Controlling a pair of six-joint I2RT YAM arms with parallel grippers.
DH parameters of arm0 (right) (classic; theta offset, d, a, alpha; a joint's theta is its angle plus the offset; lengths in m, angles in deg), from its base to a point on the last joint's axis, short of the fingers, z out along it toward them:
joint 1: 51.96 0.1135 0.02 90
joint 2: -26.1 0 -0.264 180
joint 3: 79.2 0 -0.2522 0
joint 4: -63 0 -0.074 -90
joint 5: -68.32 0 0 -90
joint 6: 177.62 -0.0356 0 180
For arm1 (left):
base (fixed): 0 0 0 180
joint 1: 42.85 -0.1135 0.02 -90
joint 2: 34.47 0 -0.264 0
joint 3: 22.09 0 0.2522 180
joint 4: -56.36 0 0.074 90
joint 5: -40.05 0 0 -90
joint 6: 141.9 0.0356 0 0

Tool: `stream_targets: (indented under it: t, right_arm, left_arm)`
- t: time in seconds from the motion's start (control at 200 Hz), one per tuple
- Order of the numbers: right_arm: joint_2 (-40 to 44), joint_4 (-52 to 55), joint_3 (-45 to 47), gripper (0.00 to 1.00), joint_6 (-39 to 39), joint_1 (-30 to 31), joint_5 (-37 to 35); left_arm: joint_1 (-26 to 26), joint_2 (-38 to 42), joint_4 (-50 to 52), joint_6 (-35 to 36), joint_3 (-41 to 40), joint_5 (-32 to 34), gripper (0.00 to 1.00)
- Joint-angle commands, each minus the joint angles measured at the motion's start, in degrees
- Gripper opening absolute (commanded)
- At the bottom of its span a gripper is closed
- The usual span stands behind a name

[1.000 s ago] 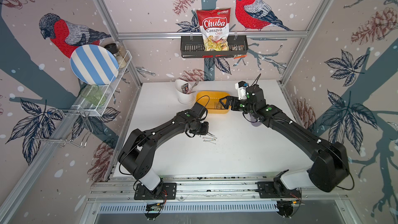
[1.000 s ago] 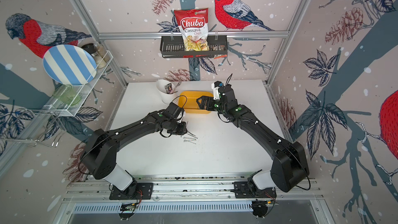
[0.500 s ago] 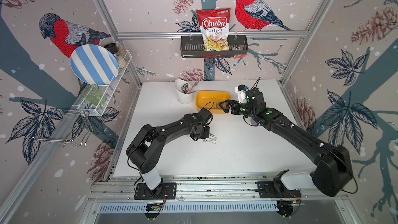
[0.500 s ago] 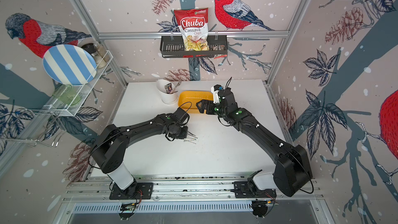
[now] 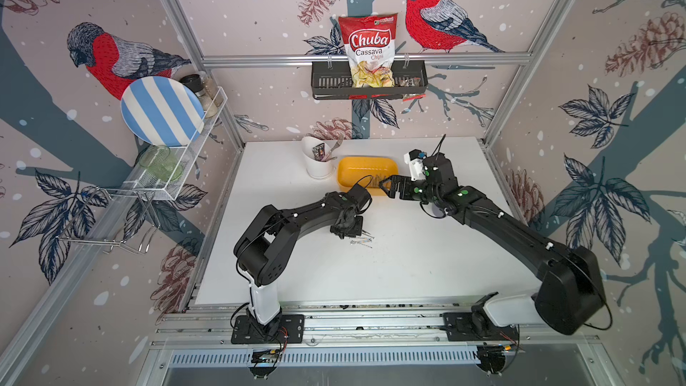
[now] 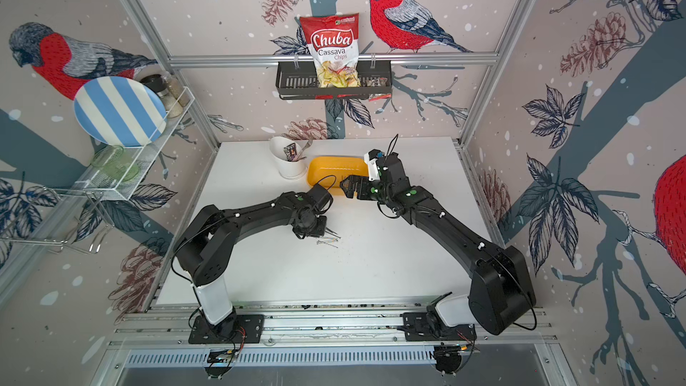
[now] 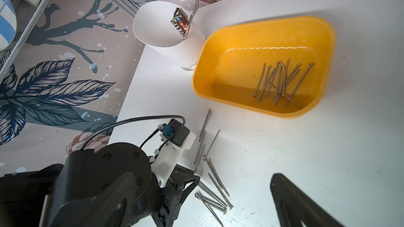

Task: Put the nails on the desktop into the storage box
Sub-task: Pick up the nail from the center of the board.

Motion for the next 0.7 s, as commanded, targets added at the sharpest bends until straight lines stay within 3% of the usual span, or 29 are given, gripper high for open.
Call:
stream_targets:
  t: [0.0, 0.695]
  right_arm:
    - [-0.4, -0.6, -0.4, 1.0, 0.7, -0.2, 1.0]
    - [-1.7, -1.1, -0.3, 1.0, -0.1, -0.2, 1.7]
  left_arm:
    - [0.1, -0.3, 2.2, 1.2, 0.7, 1.3, 0.24]
    - [-0.4, -2.0, 2.6, 2.3, 1.1, 2.4, 0.25]
